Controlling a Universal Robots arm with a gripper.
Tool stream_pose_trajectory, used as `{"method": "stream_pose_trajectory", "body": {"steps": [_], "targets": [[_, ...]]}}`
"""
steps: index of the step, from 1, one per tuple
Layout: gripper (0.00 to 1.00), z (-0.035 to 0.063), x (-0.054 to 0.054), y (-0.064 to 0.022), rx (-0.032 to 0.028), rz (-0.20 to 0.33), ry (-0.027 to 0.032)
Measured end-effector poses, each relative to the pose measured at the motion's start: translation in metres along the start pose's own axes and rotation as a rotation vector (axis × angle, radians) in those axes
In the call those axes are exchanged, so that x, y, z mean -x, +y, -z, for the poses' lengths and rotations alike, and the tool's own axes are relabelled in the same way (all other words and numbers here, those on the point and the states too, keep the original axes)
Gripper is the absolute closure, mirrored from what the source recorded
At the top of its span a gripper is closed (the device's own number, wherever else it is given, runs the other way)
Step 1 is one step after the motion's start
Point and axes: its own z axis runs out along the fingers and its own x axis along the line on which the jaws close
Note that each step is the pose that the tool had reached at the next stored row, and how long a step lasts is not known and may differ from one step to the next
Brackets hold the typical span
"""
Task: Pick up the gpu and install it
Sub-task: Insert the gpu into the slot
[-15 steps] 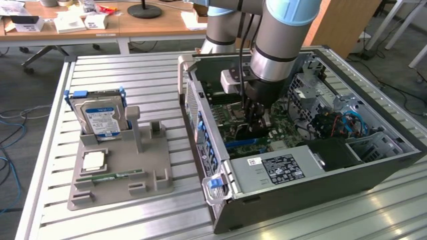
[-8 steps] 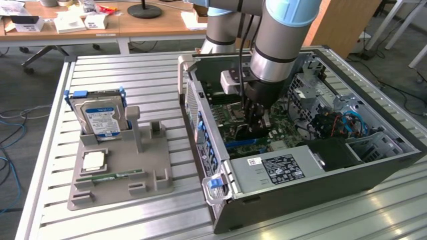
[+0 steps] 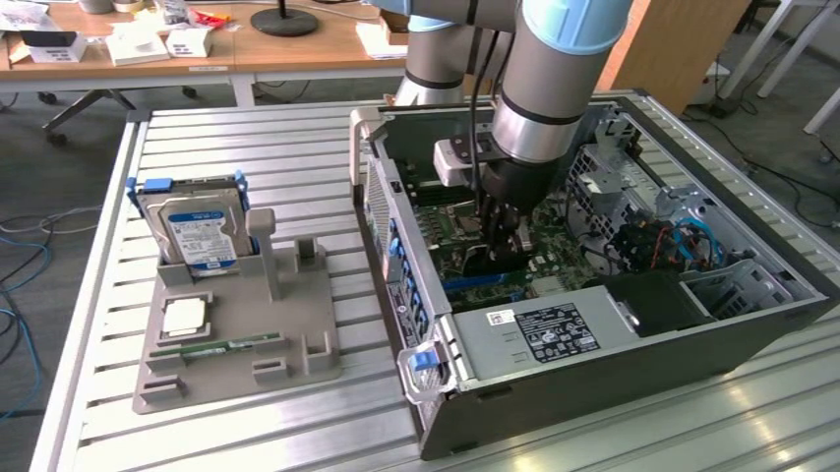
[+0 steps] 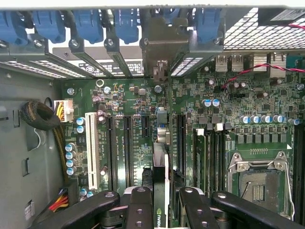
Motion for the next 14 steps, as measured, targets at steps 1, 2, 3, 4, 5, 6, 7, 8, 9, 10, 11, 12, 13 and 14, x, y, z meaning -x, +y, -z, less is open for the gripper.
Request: {"method": "stream_pose_trajectory", "body": {"steps": [1, 2, 3, 4, 5, 6, 7, 8, 9, 10, 11, 12, 13, 14], "targets": [[0.74, 0.0000, 0.0000, 0.0000, 0.0000, 0.000, 0.0000], [0.74, -0.0001, 0.0000, 0.0000, 0.0000, 0.000, 0.0001], [0.74, -0.0002, 0.0000, 0.0000, 0.0000, 0.000, 0.0000], [0.74, -0.0004, 0.0000, 0.0000, 0.0000, 0.000, -0.0001], [0.74, -0.0009, 0.0000, 0.0000, -0.0001, 0.000, -0.0004], [0.74, -0.0013, 0.0000, 0.0000, -0.0002, 0.000, -0.0003], [0.74, -0.0017, 0.0000, 0.0000, 0.0000, 0.000, -0.0001], [0.74, -0.0021, 0.0000, 0.0000, 0.0000, 0.000, -0.0001], [0.74, -0.0021, -0.0001, 0.0000, 0.0000, 0.000, 0.0001], [0.74, -0.0022, -0.0001, 0.0000, 0.0000, 0.000, 0.0001], [0.74, -0.0022, -0.0001, 0.0000, 0.0001, 0.000, 0.0001], [0.74, -0.0022, -0.0001, 0.0000, 0.0001, 0.000, 0.0000], [0.74, -0.0023, -0.0001, 0.0000, 0.0000, 0.000, 0.0000], [0.74, -0.0030, 0.0000, 0.0000, -0.0002, 0.000, -0.0005]]}}
